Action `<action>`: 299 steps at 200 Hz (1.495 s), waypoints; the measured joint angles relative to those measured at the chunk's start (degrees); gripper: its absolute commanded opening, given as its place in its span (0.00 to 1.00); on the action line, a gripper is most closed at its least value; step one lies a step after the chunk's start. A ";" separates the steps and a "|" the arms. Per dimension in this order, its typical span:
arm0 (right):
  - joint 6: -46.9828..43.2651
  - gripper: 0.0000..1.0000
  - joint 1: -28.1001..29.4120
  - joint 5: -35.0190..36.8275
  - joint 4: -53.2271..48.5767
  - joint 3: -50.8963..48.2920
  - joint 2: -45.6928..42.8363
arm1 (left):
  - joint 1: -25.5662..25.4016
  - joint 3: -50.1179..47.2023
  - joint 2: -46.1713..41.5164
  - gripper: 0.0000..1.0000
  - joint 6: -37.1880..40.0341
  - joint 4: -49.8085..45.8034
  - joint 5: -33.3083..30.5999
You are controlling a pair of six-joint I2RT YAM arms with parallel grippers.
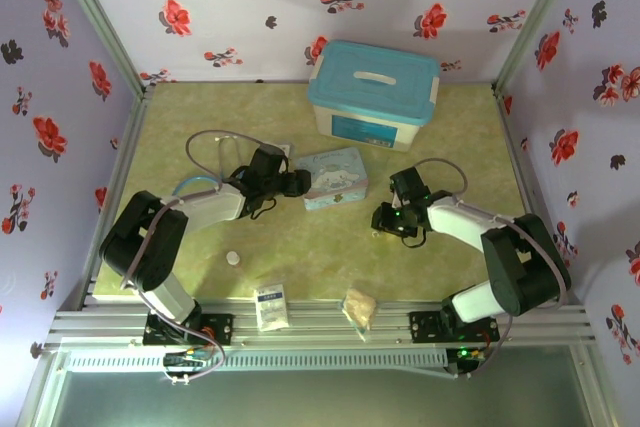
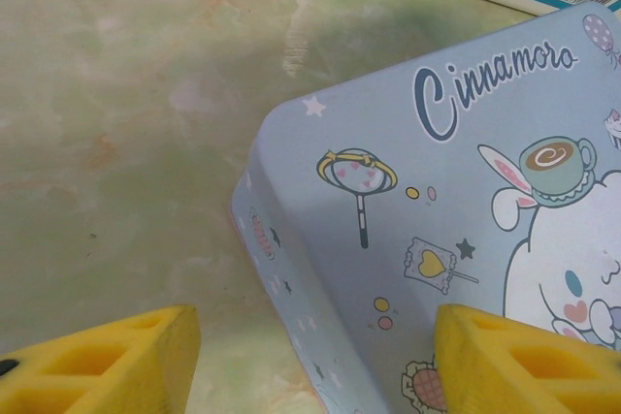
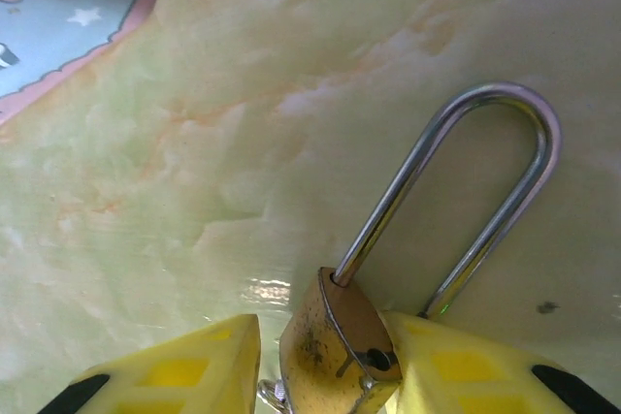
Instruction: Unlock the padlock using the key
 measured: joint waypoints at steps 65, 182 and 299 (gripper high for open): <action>-4.26 0.26 0.57 8.66 -11.67 5.40 2.62 | 0.00 0.00 -0.44 0.64 0.00 -1.01 -0.20; -6.08 0.29 13.68 28.06 -26.03 16.48 10.95 | 0.02 0.00 -1.01 0.65 0.15 -2.14 -0.39; -4.61 0.65 16.48 28.94 -24.72 17.55 7.21 | 2.97 -0.96 -8.15 0.82 0.57 -9.46 0.31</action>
